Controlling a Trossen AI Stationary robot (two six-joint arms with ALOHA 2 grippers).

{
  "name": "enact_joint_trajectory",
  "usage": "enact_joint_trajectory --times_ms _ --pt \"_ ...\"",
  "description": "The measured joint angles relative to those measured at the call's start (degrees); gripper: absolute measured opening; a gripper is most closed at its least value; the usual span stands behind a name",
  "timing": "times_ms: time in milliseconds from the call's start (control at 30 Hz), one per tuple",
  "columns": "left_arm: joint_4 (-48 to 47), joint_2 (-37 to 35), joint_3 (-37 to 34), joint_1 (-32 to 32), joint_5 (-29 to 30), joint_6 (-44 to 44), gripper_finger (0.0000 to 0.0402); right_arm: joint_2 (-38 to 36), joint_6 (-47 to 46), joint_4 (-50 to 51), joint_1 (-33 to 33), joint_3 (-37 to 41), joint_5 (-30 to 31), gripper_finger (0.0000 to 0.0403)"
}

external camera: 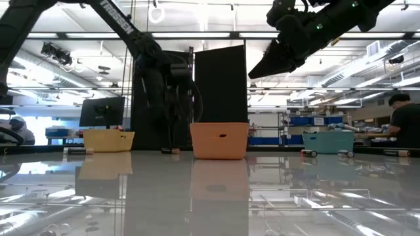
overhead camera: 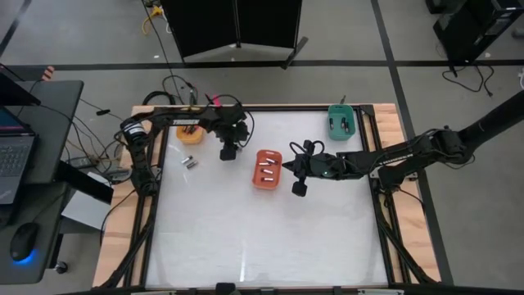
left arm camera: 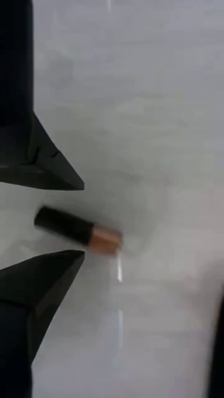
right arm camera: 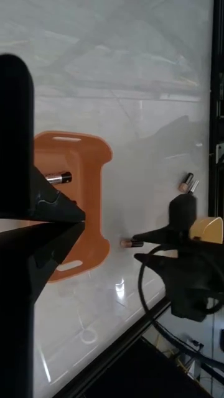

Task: Sort batteries
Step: Put the black-brown battery into the green bin

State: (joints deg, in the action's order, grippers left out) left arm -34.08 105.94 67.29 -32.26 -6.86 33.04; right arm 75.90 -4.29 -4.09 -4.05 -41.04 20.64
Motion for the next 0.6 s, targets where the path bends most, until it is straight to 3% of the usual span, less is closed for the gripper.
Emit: enact_joint_trajectory --times_ms 333,600 --pt "-2.8 1.8 0.2 0.2 3.2 -1.0 0.0167 0.0 0.0 0.0 0.0 0.0 0.0 0.0014" --pt "-3.1 1.8 0.2 2.4 4.1 -0.8 0.0122 0.0 0.0 0.1 0.0 0.0 0.0 0.0019"
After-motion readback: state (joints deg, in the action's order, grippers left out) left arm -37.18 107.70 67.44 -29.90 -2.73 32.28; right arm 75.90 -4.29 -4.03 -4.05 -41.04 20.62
